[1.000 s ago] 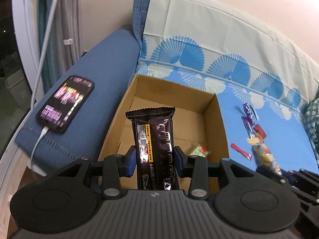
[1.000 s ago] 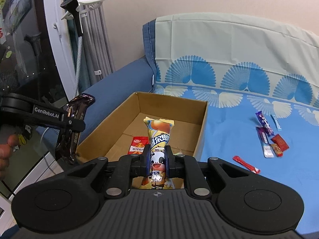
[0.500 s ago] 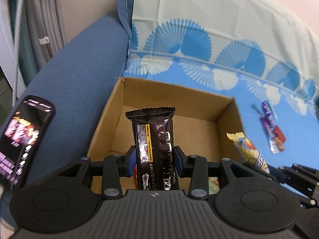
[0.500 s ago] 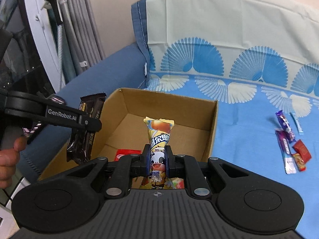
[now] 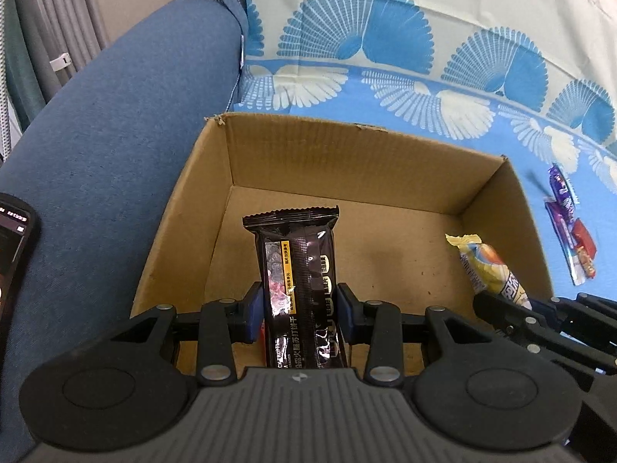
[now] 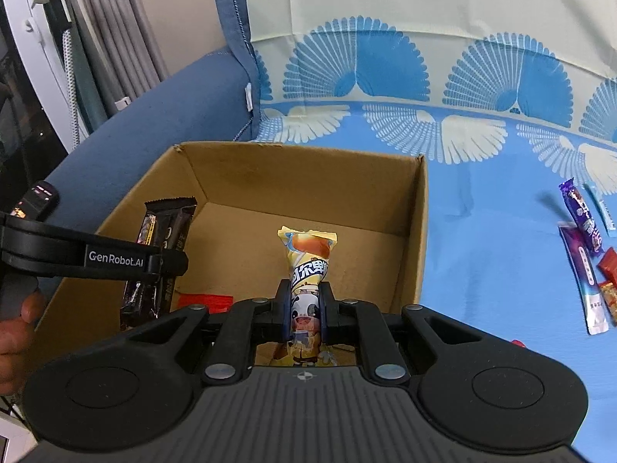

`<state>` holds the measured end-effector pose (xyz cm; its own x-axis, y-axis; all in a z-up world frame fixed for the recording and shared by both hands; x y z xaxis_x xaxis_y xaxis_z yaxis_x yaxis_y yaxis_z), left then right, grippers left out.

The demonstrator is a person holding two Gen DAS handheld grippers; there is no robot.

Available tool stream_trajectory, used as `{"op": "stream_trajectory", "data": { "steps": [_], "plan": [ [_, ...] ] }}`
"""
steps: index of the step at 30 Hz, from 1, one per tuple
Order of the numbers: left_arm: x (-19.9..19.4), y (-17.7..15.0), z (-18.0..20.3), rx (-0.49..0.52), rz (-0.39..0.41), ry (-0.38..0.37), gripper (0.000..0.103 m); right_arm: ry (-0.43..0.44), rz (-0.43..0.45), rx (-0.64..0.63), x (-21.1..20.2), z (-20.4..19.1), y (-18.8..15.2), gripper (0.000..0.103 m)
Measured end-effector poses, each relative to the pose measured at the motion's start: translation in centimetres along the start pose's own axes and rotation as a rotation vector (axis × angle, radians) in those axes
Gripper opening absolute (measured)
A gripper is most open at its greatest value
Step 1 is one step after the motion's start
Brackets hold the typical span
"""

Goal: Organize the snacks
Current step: 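Carry both snacks over the box and open both grippers to drop them, then lift both open grippers away from the box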

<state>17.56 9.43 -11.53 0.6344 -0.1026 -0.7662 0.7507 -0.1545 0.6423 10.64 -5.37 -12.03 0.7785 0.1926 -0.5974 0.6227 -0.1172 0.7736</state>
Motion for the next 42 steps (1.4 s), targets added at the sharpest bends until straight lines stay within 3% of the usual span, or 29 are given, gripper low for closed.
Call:
{"op": "stream_trajectory", "data": {
  "steps": [5,6,7,8,10,12,15,20,28,42],
  "plan": [
    [0.1,0.1,-0.1,0.018,-0.002,0.017,0.046,0.004,0.003,0.011,0.7,0.2,0.2,0.016],
    [-0.2,0.2,-0.1,0.023,0.004,0.017,0.065,0.003,0.008,0.019,0.5,0.2,0.4,0.018],
    [-0.7,0.4,-0.1,0.024,0.01,0.016,0.081,0.006,0.013,0.032,0.4,0.2,0.6,0.031],
    [-1.3,0.5,-0.1,0.021,0.023,0.017,0.103,0.011,0.015,0.043,0.0,0.3,0.9,0.041],
    [-3.3,0.6,-0.6,0.015,0.083,0.07,0.103,0.002,0.037,0.061,-1.1,0.4,1.5,0.072],
    [-4.7,0.1,-0.7,0.027,0.066,0.061,0.103,-0.009,0.043,0.07,-2.6,0.5,1.7,0.083],
    [-6.8,-1.7,-0.9,0.003,0.012,0.061,0.103,0.0,0.024,0.096,-5.4,0.2,0.9,0.09],
    [-11.7,-5.8,-0.8,0.0,-0.031,0.07,0.103,0.017,-0.003,0.064,-10.9,-2.0,-2.3,0.092],
    [-18.7,-11.7,-0.8,0.009,-0.015,0.096,0.103,0.016,0.067,-0.019,-20.0,-6.3,-5.4,0.098],
    [-26.1,-16.2,-0.5,-0.009,0.073,0.132,0.103,0.004,0.164,-0.138,-28.0,-8.8,-9.1,0.101]
  ]
}}
Point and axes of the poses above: each gripper's, at about its wrist camera, not at the fingertips, and x roughly the way its jaws point, z to its right, y to its top, the point moved 4 cm from there along x, roughly the way its jaws point, and after that the axes turned 8 degrees about z, right-handed, at the moved point
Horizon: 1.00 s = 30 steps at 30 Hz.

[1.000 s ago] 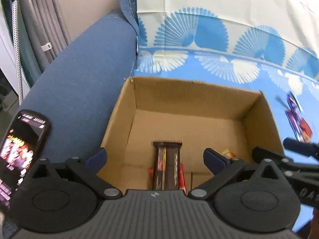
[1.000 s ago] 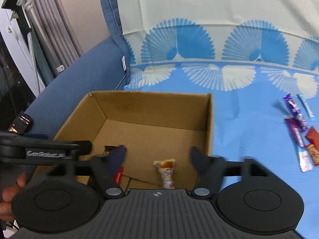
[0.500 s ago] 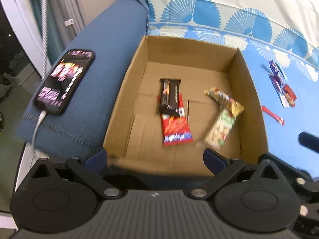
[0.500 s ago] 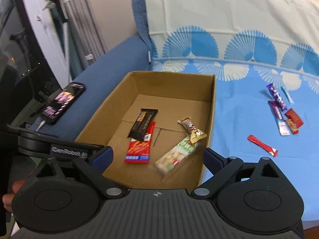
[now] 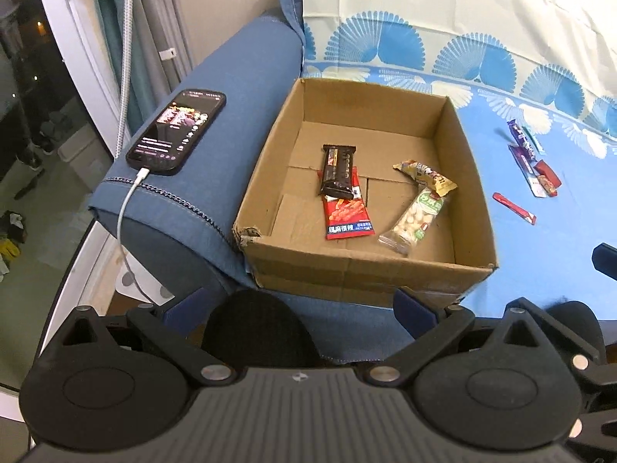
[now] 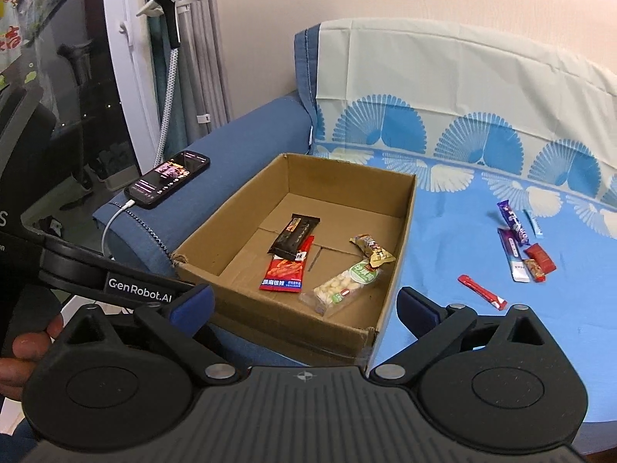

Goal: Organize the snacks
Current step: 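Lift both open grippers away from the box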

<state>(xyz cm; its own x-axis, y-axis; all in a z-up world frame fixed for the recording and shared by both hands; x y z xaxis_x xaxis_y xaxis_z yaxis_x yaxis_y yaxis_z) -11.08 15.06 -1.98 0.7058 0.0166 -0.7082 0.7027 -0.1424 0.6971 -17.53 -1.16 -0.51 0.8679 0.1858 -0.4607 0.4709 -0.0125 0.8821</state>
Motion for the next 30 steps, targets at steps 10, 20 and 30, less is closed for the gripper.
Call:
{"op": "stream_trajectory", "data": {
  "steps": [10,20,30],
  "plan": [
    [-2.5,-0.8,0.4,0.019,0.048,0.006,0.103,-0.005,0.054,-0.007,-2.5,-0.4,-0.2,0.101],
    [-2.5,-0.8,0.5,0.025,0.045,0.008,0.103,-0.006,0.058,-0.007,-2.8,-0.4,-0.3,0.101],
    [-1.3,-0.9,0.8,0.04,0.013,0.007,0.103,-0.001,0.029,0.011,-2.0,0.2,-0.5,0.101]
  ]
}}
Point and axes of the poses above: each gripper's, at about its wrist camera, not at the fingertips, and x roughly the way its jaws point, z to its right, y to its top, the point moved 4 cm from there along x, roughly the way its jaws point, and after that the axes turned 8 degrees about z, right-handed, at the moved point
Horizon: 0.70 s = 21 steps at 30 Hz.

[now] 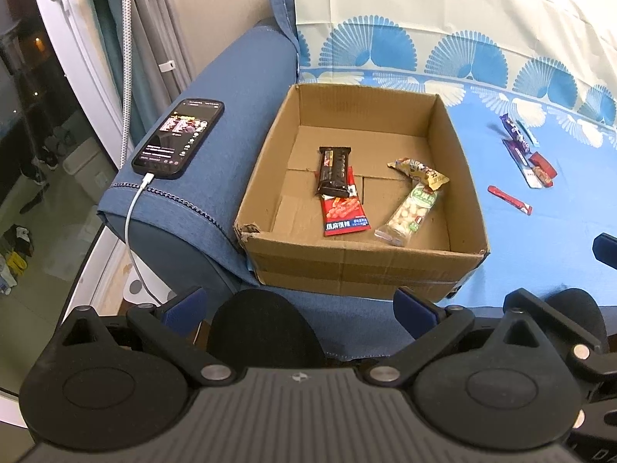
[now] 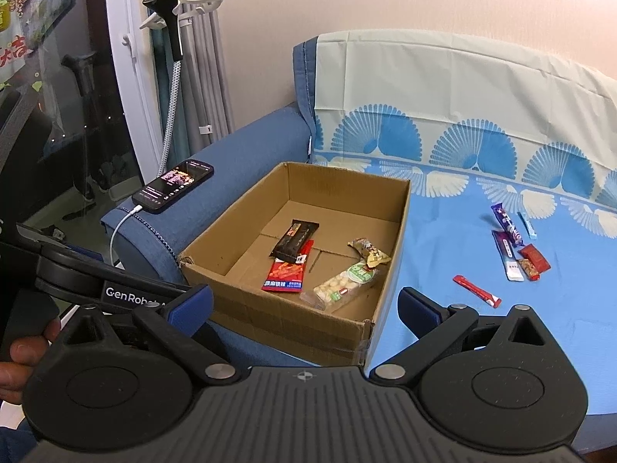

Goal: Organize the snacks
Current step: 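Lift both open grippers away from the box, then move both open grippers down toward the purple bars and red sachet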

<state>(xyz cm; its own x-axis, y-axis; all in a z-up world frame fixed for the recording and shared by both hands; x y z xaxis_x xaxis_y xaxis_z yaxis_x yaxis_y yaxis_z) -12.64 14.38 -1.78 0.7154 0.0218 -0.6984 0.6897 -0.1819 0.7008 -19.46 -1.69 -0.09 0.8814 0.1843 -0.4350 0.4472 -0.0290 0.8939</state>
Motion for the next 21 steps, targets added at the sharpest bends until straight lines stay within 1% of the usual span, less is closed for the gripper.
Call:
{"op": "stream_trajectory", "data": {
  "steps": [7,13,17,21],
  "plan": [
    [1.0,0.0,0.6,0.019,-0.027,0.005,0.103,0.001,-0.02,0.017,0.8,0.5,-0.4,0.101],
    [2.1,0.5,2.1,0.053,-0.057,0.01,0.103,0.005,-0.029,0.062,1.6,2.0,-0.9,0.102],
    [3.0,1.6,4.1,0.09,-0.066,0.003,0.103,-0.021,-0.015,0.103,1.9,4.1,-1.0,0.102],
    [4.2,3.8,7.1,0.114,-0.076,-0.031,0.103,-0.088,-0.001,0.164,2.0,8.0,-1.3,0.102]
  ]
}}
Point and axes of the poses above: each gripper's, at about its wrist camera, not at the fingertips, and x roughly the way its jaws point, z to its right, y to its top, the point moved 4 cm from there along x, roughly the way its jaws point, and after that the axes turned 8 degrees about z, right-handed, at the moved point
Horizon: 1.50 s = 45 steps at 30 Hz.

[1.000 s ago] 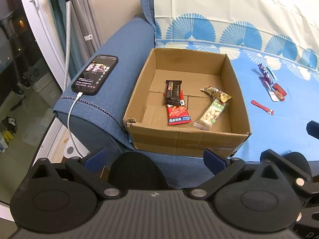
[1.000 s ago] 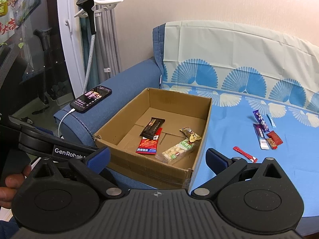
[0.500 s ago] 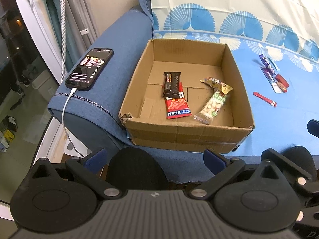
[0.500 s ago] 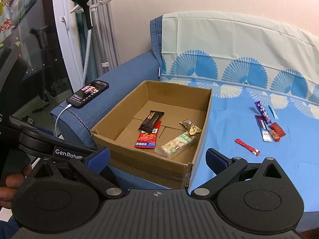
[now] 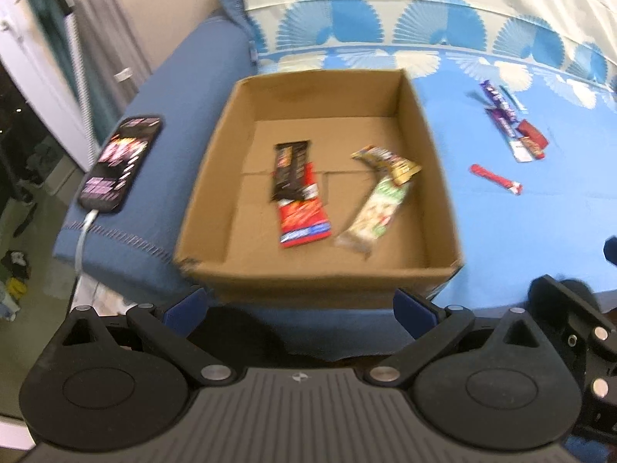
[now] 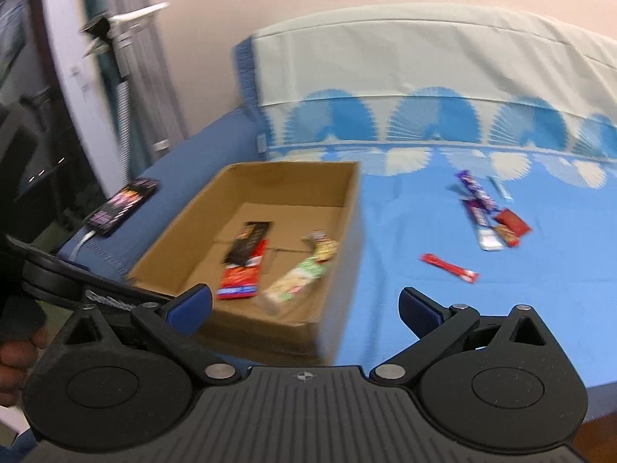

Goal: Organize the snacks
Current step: 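Move both open grippers down toward the purple bars and red sachet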

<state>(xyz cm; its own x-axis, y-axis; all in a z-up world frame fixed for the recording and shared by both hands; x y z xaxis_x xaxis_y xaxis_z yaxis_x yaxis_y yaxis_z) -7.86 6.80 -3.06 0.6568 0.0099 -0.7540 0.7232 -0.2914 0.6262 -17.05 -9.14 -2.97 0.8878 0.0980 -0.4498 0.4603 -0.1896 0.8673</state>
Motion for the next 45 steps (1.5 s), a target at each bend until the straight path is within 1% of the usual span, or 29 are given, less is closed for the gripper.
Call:
{"op": "stream_trajectory", "data": {
  "steps": [4,8,11,13,15,19,22,24,25,28,29,30,32,36,38,40,42,45],
  "plan": [
    [1.6,3.6,4.0,0.031,0.0,-0.052,0.103,-0.109,0.02,0.061,0.6,5.7,0.4,0.102],
    [4.1,7.9,9.2,0.062,-0.005,-0.114,0.103,-0.234,0.048,0.121,1.6,12.7,1.3,0.102],
    [7.2,11.2,13.9,0.08,-0.027,-0.157,0.103,-0.33,0.077,0.139,3.0,18.2,2.0,0.102],
    [9.7,13.3,17.3,0.086,-0.043,-0.192,0.103,-0.368,0.075,0.156,4.4,21.4,2.3,0.102],
    [12.5,15.1,20.6,0.098,-0.053,-0.198,0.103,-0.404,0.075,0.174,6.4,24.7,2.5,0.102],
    [19.5,18.8,27.4,0.112,-0.062,-0.194,0.103,-0.447,0.034,0.186,12.0,31.0,2.3,0.102],
    [24.6,20.8,31.8,0.13,-0.071,-0.208,0.103,-0.454,0.002,0.186,16.7,34.4,2.2,0.102],
    [28.3,21.7,34.4,0.136,-0.102,-0.225,0.103,-0.455,-0.023,0.176,19.9,36.6,2.0,0.102],
    [30.1,21.8,35.3,0.132,-0.122,-0.22,0.103,-0.448,-0.031,0.174,21.2,37.4,2.0,0.102],
    [34.5,21.4,37.1,0.136,-0.184,-0.225,0.103,-0.444,-0.056,0.156,24.5,39.1,1.7,0.102],
    [35.5,21.2,37.1,0.144,-0.201,-0.223,0.103,-0.435,-0.063,0.151,25.3,39.6,1.7,0.102],
    [36.3,21.0,37.0,0.146,-0.208,-0.236,0.103,-0.421,-0.07,0.147,26.3,39.9,1.6,0.102],
    [37.1,20.8,35.7,0.122,-0.217,-0.264,0.103,-0.381,-0.088,0.127,28.0,40.0,1.3,0.102],
    [38.3,21.1,32.2,0.061,-0.225,-0.244,0.103,-0.301,-0.122,0.047,31.6,39.2,0.8,0.102],
    [38.8,21.3,31.6,0.047,-0.237,-0.246,0.103,-0.282,-0.131,0.009,33.3,38.9,0.6,0.102],
    [39.1,21.5,31.8,0.067,-0.238,-0.246,0.103,-0.305,-0.115,-0.011,34.5,39.0,0.8,0.102],
    [39.0,21.4,32.3,0.073,-0.231,-0.246,0.103,-0.334,-0.118,-0.042,35.1,39.2,0.8,0.102],
    [38.7,21.4,33.2,0.07,-0.233,-0.242,0.103,-0.333,-0.094,-0.069,35.0,39.1,0.5,0.102]
  ]
}}
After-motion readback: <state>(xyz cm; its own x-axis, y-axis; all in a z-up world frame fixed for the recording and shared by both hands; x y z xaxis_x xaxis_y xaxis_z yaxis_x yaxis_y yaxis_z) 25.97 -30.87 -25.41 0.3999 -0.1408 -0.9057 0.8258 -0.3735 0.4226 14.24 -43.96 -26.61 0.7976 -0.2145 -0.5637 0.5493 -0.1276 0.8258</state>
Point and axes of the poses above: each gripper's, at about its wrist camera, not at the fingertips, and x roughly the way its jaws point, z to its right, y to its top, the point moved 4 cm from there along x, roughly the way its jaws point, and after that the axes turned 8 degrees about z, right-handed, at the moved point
